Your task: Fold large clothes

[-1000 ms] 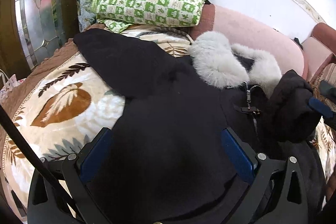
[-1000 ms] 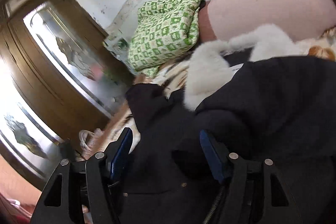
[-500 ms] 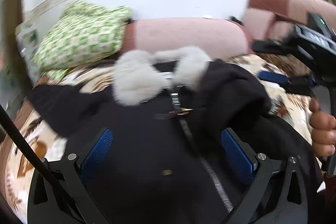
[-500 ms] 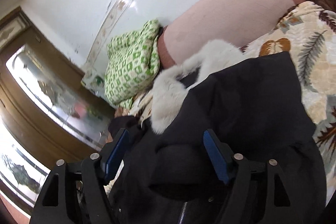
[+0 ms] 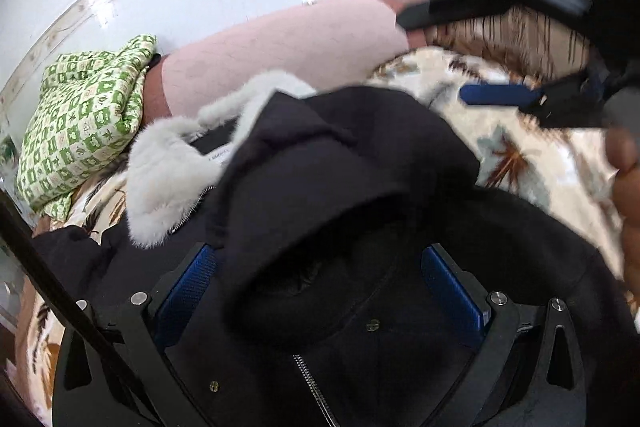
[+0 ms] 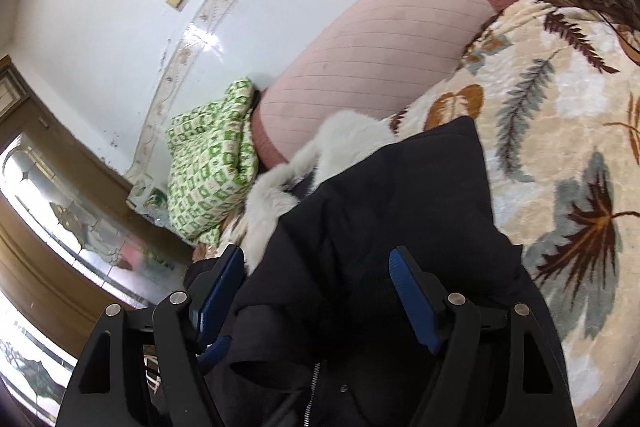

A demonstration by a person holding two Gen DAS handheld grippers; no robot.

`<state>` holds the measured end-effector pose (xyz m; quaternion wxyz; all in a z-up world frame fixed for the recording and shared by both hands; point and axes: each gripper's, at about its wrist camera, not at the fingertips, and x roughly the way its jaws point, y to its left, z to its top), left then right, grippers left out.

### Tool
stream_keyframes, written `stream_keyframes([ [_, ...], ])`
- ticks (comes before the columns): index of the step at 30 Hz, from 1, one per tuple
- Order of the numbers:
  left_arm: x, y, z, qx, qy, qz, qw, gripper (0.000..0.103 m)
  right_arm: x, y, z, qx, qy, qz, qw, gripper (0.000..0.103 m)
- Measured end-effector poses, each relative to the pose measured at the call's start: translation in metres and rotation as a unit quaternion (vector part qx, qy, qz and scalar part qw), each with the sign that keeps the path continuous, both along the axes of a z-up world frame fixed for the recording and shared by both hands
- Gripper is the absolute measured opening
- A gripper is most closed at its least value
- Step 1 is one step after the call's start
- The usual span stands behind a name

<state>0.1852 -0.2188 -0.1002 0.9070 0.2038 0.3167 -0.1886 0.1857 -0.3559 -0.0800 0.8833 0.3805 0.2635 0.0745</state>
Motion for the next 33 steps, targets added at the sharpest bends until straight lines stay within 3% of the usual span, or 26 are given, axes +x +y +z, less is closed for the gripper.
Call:
stream_keyframes([
  [2,0.009,-0.002,-0.006,0.029,0.004,0.023,0.9993,0.065,0.001,-0.003,-0.003,0.005,0.006,-0.005,1.000,0.080],
  [3,0.013,0.000,-0.007,0.033,0.011,0.036,0.9987,0.023,0.002,-0.002,-0.004,0.005,0.008,-0.008,1.000,0.080],
  [4,0.022,0.008,-0.004,0.027,0.025,0.059,0.9976,0.010,0.002,-0.002,-0.005,0.002,0.011,-0.009,1.000,0.080],
  [7,0.037,0.047,0.017,-0.035,0.035,0.099,0.9939,0.009,0.005,0.003,-0.007,-0.014,0.019,-0.010,1.000,0.080],
  [10,0.062,0.109,0.041,-0.094,0.050,0.153,0.9825,0.007,0.007,0.008,-0.008,-0.032,0.026,-0.011,0.999,0.080],
  [14,0.092,0.178,0.049,-0.125,0.061,0.227,0.9640,0.007,0.010,0.010,-0.012,-0.036,0.033,-0.017,0.999,0.080],
  [17,0.117,0.228,0.033,-0.152,0.102,0.276,0.9438,0.007,0.014,0.012,-0.016,-0.043,0.041,-0.016,0.998,0.080],
  [19,0.134,0.257,0.008,-0.183,0.155,0.293,0.9256,0.007,0.018,0.016,-0.019,-0.052,0.049,-0.015,0.997,0.080],
  [21,0.142,0.270,-0.014,-0.196,0.186,0.307,0.9126,0.009,0.023,0.020,-0.023,-0.063,0.057,-0.012,0.996,0.080],
  [23,0.141,0.276,-0.028,-0.203,0.188,0.315,0.9077,0.011,0.027,0.025,-0.026,-0.074,0.064,-0.009,0.995,0.080],
  [26,0.136,0.273,-0.032,-0.199,0.182,0.314,0.9102,0.013,0.035,0.031,-0.033,-0.095,0.078,-0.007,0.992,0.080],
  [29,0.131,0.272,-0.027,-0.167,0.168,0.333,0.9126,0.027,0.044,0.034,-0.046,-0.105,0.103,-0.005,0.989,0.080],
  [33,0.125,0.296,-0.025,-0.211,0.191,0.337,0.8974,0.038,0.056,0.034,-0.068,-0.110,0.146,-0.002,0.983,0.080],
])
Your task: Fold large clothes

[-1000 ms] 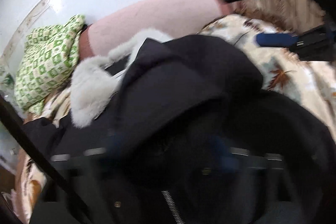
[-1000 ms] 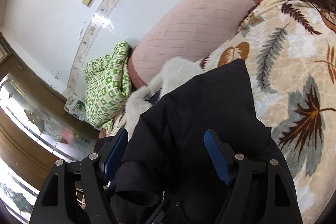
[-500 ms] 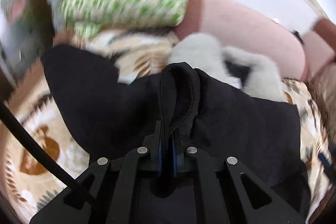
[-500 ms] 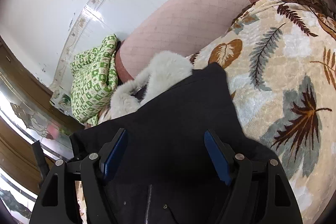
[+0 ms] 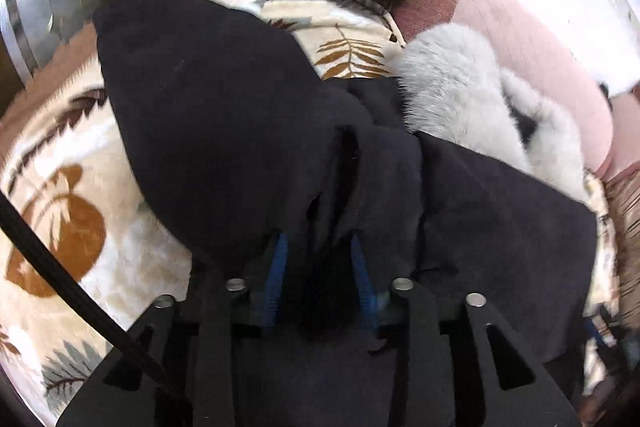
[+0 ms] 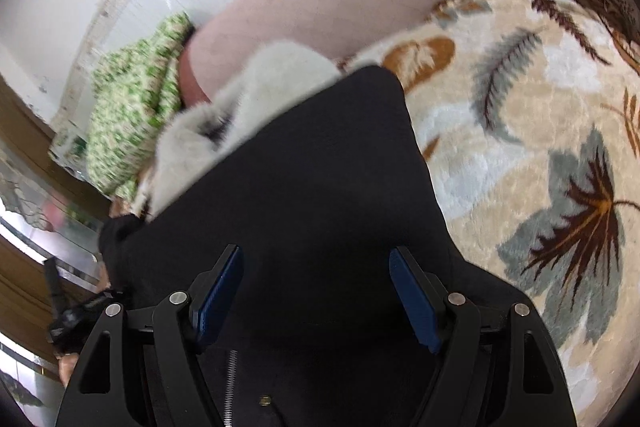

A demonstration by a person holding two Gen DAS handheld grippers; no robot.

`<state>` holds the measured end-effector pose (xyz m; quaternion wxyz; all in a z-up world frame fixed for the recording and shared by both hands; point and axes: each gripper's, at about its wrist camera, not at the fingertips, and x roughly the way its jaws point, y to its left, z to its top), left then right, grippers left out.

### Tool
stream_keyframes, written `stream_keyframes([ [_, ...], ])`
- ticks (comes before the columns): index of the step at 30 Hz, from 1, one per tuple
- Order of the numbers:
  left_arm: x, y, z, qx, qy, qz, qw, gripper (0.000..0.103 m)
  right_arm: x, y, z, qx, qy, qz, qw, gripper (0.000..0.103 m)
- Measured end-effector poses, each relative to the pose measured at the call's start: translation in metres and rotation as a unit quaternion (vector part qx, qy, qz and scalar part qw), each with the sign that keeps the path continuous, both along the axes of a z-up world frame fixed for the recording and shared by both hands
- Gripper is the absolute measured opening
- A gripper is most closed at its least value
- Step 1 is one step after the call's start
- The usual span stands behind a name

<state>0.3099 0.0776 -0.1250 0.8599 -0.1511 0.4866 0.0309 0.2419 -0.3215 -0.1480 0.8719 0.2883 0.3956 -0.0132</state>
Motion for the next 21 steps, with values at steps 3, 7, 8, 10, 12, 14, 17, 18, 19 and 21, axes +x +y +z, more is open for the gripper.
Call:
stream_keyframes([
  [3,-0.011,0.018,0.011,-0.025,-0.010,0.011,0.9996,0.053,0.003,0.004,-0.004,-0.017,0.011,0.001,1.000,0.079],
  [7,-0.025,0.053,0.031,0.001,-0.037,0.049,0.9981,0.069,-0.002,0.009,0.003,-0.038,0.007,-0.002,0.999,0.079],
  [8,-0.026,0.062,0.032,0.003,-0.037,0.059,0.9975,0.069,-0.005,0.010,0.005,-0.038,0.003,-0.003,0.999,0.079],
  [10,-0.024,0.093,0.032,0.008,-0.031,0.101,0.9944,0.069,-0.010,0.011,0.009,-0.033,-0.005,-0.003,0.999,0.079],
  [12,-0.018,0.124,0.028,-0.011,-0.023,0.135,0.9906,0.069,-0.014,0.013,0.012,-0.030,-0.012,-0.004,0.999,0.080],
  [14,-0.009,0.151,0.022,-0.034,-0.018,0.166,0.9854,0.069,-0.017,0.018,0.015,-0.032,-0.016,-0.004,0.999,0.080],
  [17,0.011,0.189,0.014,-0.086,-0.021,0.192,0.9775,0.069,-0.017,0.023,0.016,-0.035,-0.016,0.001,0.999,0.080],
  [18,0.020,0.199,0.010,-0.102,-0.019,0.197,0.9749,0.069,-0.017,0.025,0.016,-0.037,-0.016,0.003,0.999,0.080],
  [19,0.026,0.204,0.006,-0.111,-0.015,0.200,0.9733,0.069,-0.016,0.027,0.016,-0.039,-0.016,0.005,0.999,0.080],
  [21,0.045,0.218,-0.004,-0.132,-0.011,0.211,0.9684,0.069,-0.014,0.029,0.014,-0.043,-0.013,0.007,0.999,0.080],
])
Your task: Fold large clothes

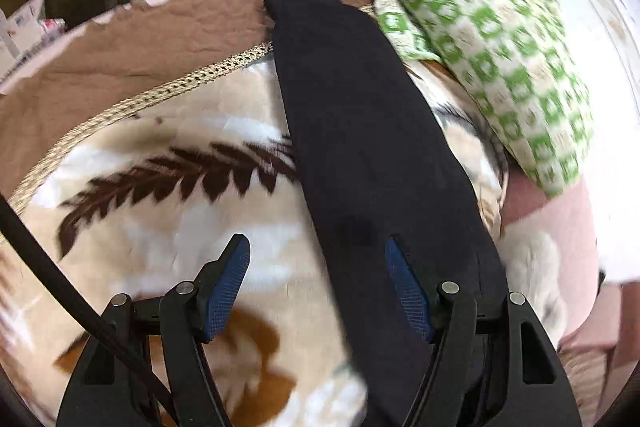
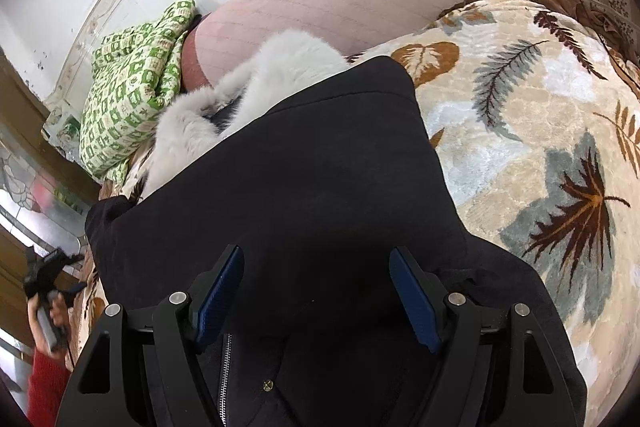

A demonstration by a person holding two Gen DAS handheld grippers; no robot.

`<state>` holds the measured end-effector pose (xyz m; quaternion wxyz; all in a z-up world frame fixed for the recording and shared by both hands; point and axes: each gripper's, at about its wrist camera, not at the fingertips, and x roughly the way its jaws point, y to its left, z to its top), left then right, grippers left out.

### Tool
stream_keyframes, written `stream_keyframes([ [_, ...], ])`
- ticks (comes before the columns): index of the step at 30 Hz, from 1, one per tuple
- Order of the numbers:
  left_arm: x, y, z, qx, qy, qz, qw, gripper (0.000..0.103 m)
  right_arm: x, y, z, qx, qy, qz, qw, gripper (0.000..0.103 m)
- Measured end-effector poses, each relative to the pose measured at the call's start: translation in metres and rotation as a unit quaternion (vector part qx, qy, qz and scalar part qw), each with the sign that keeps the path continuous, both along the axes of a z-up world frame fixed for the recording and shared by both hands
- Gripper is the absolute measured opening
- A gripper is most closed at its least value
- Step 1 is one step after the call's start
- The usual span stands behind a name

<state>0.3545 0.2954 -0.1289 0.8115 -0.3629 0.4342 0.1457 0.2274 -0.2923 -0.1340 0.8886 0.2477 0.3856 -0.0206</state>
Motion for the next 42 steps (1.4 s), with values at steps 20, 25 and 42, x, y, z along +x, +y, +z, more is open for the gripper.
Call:
stream_keyframes([
  [20,0.063,-0.019,0.059,0.069,-0.007,-0.006,0.9976,0.006,0.012,0.009,-0.014,-0.029,0.017,0.016,0.999,0.086],
  [25,0.040,-0.097,0.146,0.104,-0.091,-0.099,0.9854,0.000,0.002,-0.001,-0.002,-0.009,-0.003,-0.007,1.000,0.086],
  [42,-0.042,-0.206,0.156,0.150,-0.091,-0.182,0.9673,0.054,-0.020,-0.016,0.018,0.031,-0.033,-0.018,0.999,0.086],
])
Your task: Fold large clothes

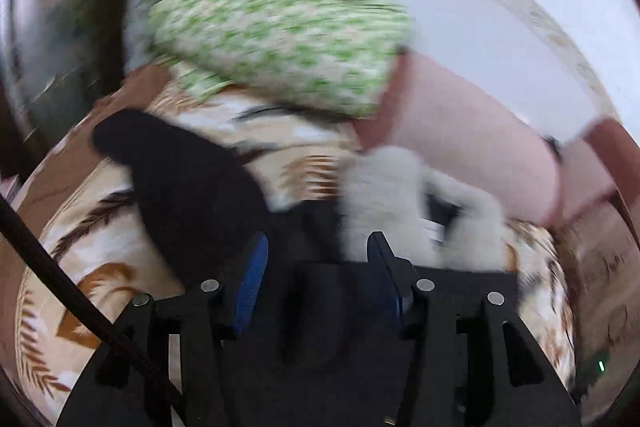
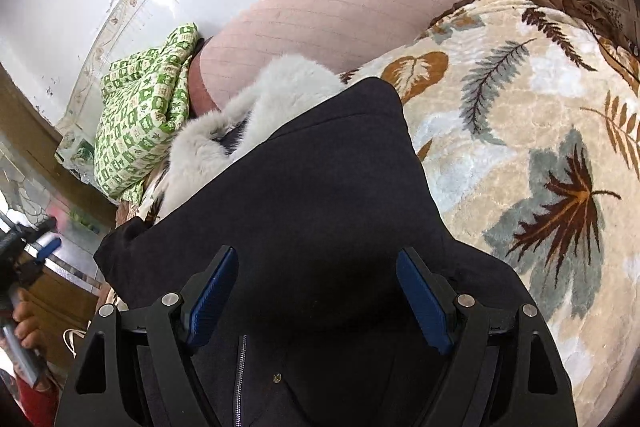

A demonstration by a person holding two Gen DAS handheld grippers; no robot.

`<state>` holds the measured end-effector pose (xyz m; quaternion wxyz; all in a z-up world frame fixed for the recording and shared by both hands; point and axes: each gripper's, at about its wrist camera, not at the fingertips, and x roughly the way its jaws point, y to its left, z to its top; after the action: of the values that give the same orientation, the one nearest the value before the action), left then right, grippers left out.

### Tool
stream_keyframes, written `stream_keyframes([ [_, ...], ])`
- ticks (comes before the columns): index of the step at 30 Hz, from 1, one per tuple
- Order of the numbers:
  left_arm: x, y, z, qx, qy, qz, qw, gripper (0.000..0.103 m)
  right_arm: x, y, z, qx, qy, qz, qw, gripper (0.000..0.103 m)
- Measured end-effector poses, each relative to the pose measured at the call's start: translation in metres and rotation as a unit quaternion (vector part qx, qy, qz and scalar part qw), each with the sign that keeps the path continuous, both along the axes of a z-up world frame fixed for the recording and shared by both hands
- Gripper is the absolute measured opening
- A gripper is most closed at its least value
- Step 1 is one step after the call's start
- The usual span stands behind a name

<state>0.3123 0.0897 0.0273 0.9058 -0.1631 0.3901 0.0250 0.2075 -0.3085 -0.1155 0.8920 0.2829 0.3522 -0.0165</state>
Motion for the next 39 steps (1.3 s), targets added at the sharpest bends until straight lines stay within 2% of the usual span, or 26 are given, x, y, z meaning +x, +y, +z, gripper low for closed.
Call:
stream_keyframes([
  [4,0.019,0.087,-0.039,-0.036,0.032,0.092,0.9946,0.062,0.006,0.002,-0.008,-0.003,0.013,0.003,1.000,0.086],
  [6,0.031,0.135,-0.063,-0.092,0.044,0.123,0.9871,0.067,0.011,0.005,-0.013,-0.007,0.023,0.006,1.000,0.086],
  [7,0.039,0.160,-0.077,-0.134,0.051,0.135,0.9804,0.069,0.015,0.007,-0.017,-0.012,0.030,0.008,0.999,0.086],
  [10,0.059,0.201,-0.101,-0.214,0.050,0.158,0.9627,0.072,0.024,0.012,-0.026,-0.027,0.046,0.014,0.998,0.086],
  [12,0.072,0.211,-0.104,-0.221,0.044,0.169,0.9594,0.072,0.029,0.014,-0.031,-0.038,0.053,0.017,0.998,0.086],
  [16,0.111,0.216,-0.114,-0.219,0.053,0.153,0.9623,0.073,0.037,0.024,-0.039,-0.075,0.065,0.027,0.995,0.086],
  [18,0.130,0.213,-0.119,-0.204,0.069,0.142,0.9662,0.073,0.040,0.031,-0.042,-0.100,0.069,0.034,0.992,0.086],
  [20,0.142,0.206,-0.121,-0.170,0.085,0.150,0.9703,0.071,0.041,0.035,-0.045,-0.117,0.072,0.040,0.990,0.088],
  [21,0.145,0.200,-0.122,-0.148,0.091,0.154,0.9726,0.048,0.042,0.036,-0.046,-0.123,0.074,0.042,0.989,0.089],
  [22,0.147,0.194,-0.121,-0.135,0.098,0.151,0.9742,0.017,0.042,0.036,-0.046,-0.128,0.074,0.043,0.988,0.089],
  [23,0.148,0.189,-0.121,-0.128,0.105,0.151,0.9747,0.013,0.042,0.036,-0.046,-0.128,0.074,0.043,0.988,0.089],
  [24,0.145,0.182,-0.114,-0.102,0.101,0.155,0.9774,0.009,0.042,0.035,-0.046,-0.125,0.074,0.043,0.988,0.089],
  [25,0.141,0.170,-0.102,-0.067,0.091,0.152,0.9818,0.008,0.042,0.034,-0.046,-0.122,0.073,0.043,0.989,0.089],
  [28,0.123,0.145,-0.066,-0.015,0.058,0.133,0.9893,0.007,0.041,0.031,-0.044,-0.114,0.070,0.039,0.990,0.088],
  [31,0.099,0.122,-0.029,0.006,0.021,0.106,0.9941,0.007,0.037,0.030,-0.037,-0.110,0.061,0.030,0.992,0.084],
  [33,0.077,0.095,0.001,0.015,-0.011,0.071,0.9973,0.007,0.033,0.026,-0.031,-0.105,0.050,0.023,0.993,0.084],
  [36,0.046,0.043,0.033,0.039,-0.053,0.011,0.9978,0.007,0.025,0.020,-0.021,-0.098,0.033,0.004,0.995,0.084],
  [39,0.018,-0.025,0.044,0.063,-0.076,-0.062,0.9932,0.007,0.019,0.010,-0.013,-0.087,0.022,-0.015,0.996,0.084],
])
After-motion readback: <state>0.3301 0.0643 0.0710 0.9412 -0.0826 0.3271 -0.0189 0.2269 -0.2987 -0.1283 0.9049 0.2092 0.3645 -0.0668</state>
